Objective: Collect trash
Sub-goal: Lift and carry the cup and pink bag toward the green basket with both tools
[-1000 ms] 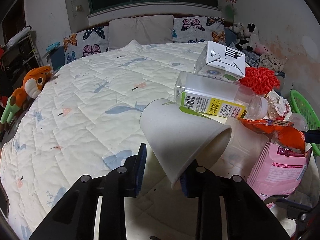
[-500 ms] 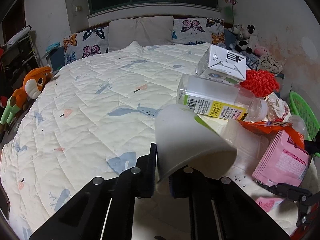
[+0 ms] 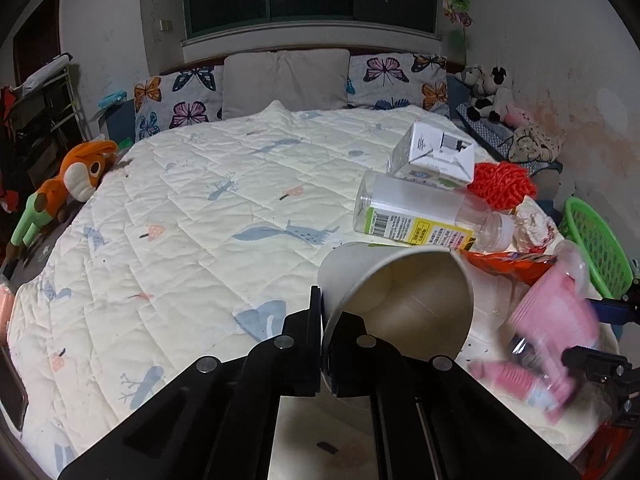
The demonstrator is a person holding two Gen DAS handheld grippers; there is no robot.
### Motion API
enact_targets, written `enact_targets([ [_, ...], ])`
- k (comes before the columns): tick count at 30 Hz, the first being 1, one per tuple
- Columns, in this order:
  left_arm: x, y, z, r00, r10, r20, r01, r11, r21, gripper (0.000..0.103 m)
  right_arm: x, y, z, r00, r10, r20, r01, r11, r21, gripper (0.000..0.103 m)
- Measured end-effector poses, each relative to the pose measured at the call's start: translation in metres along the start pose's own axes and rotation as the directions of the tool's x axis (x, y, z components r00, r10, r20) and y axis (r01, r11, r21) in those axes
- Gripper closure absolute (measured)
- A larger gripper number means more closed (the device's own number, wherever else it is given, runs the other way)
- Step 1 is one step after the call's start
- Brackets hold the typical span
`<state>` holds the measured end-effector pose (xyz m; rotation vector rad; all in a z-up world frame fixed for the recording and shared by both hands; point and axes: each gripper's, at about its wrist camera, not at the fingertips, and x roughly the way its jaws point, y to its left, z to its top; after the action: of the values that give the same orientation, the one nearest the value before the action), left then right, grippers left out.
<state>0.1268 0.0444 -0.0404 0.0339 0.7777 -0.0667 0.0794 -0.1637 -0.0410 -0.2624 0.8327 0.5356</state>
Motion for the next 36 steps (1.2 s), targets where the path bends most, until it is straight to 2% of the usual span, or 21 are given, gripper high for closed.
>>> enact_targets([
  [5,-0.016,0.001,0.003,1.0,-0.001,0.031,0.001,1.0,0.0,0.1,-0.006,0.0,-0.004,1.0,0.018,-0.003,-0.018,0.999,0.031,0.062],
  [7,-0.021,0.001,0.003,0.999,0.0,0.039,0.0,1.0,-0.002,0.1,-0.006,0.001,-0.005,0.999,0.04,-0.006,-0.04,0.999,0.035,0.057],
  [12,-0.026,0.003,0.003,0.999,0.002,0.043,-0.002,1.0,-0.006,0.1,-0.007,0.007,-0.005,0.998,0.066,0.003,-0.066,0.997,0.03,0.029],
  [21,-0.025,0.007,0.001,0.999,0.003,0.04,-0.003,1.0,-0.008,0.1,0.012,0.017,-0.018,0.994,0.095,-0.062,-0.096,0.995,-0.018,0.017],
  [31,-0.024,0.008,0.0,0.999,0.002,0.041,-0.001,1.0,-0.004,0.1,0.035,0.017,-0.018,0.995,0.04,-0.087,-0.043,0.998,-0.041,0.015],
  [34,-0.024,0.008,0.001,0.999,-0.001,0.042,0.001,1.0,-0.001,0.1,0.036,0.015,-0.016,0.996,0.029,-0.083,-0.031,0.999,-0.03,0.019],
  [36,-0.024,0.006,0.002,0.999,-0.003,0.042,0.003,1.0,0.0,0.1,0.035,0.012,-0.017,0.996,0.014,-0.084,-0.016,1.0,-0.022,0.029],
])
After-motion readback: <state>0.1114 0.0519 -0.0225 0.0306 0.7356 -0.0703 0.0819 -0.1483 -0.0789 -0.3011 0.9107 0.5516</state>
